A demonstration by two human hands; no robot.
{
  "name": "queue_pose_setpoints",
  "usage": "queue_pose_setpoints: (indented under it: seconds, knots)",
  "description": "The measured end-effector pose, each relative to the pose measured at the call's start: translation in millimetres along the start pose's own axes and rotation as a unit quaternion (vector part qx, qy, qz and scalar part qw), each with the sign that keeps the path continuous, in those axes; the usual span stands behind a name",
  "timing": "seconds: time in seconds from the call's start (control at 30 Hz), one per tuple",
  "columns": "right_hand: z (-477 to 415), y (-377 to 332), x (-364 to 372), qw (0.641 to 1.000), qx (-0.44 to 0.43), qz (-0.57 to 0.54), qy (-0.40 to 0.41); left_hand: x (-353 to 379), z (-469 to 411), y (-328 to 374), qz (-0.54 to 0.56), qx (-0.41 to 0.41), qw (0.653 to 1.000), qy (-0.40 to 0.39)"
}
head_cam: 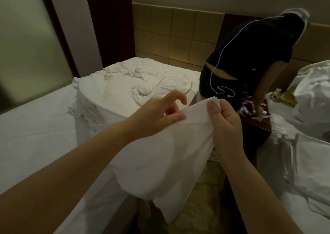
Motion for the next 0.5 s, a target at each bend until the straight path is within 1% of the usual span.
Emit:
queue_pose_setpoints:
  seconds: [0.1,0.17,0.27,0.33,0.4,0.5]
  knots:
    - [-9.7,6.8,-3.9,0.999,-0.001,-0.032,-0.017,7.9,-3.0,-2.8,-0.034,-0.016,0.999,0.006]
    - [-16.9,10.2,-3.7,0.998,-0.004,-0.050,-0.033,10.6,-3.6,-8.3,-0.042,-0.040,0.998,0.031]
    - [-26.3,14.3,-1.0,0.996,-0.005,-0.067,-0.057,11.6,-2.9,-19.7,-0.006,-0.078,0.995,0.068]
    - [-30.9,15.8,1.9,0.993,-0.005,-0.089,-0.073,15.7,-2.8,-29.6,0.015,-0.114,0.992,0.057]
    - [-34.2,16.9,3.7,0.991,-0.003,-0.098,-0.087,20.7,-1.4,-36.7,0.010,-0.132,0.990,0.057]
    - [-39.3,19.9,-0.9,0.992,0.001,-0.092,-0.089,22.1,2.4,-46.7,0.002,-0.156,0.983,0.094]
Point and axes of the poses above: each hand's wrist, its own z-axis away from the middle knuckle, its own x-axis out of the palm, y = z × x, the point moved 4 cm from there along -z, towards the middle knuckle, and after that the axes turned 15 degrees about -y, right-handed, at the moved point
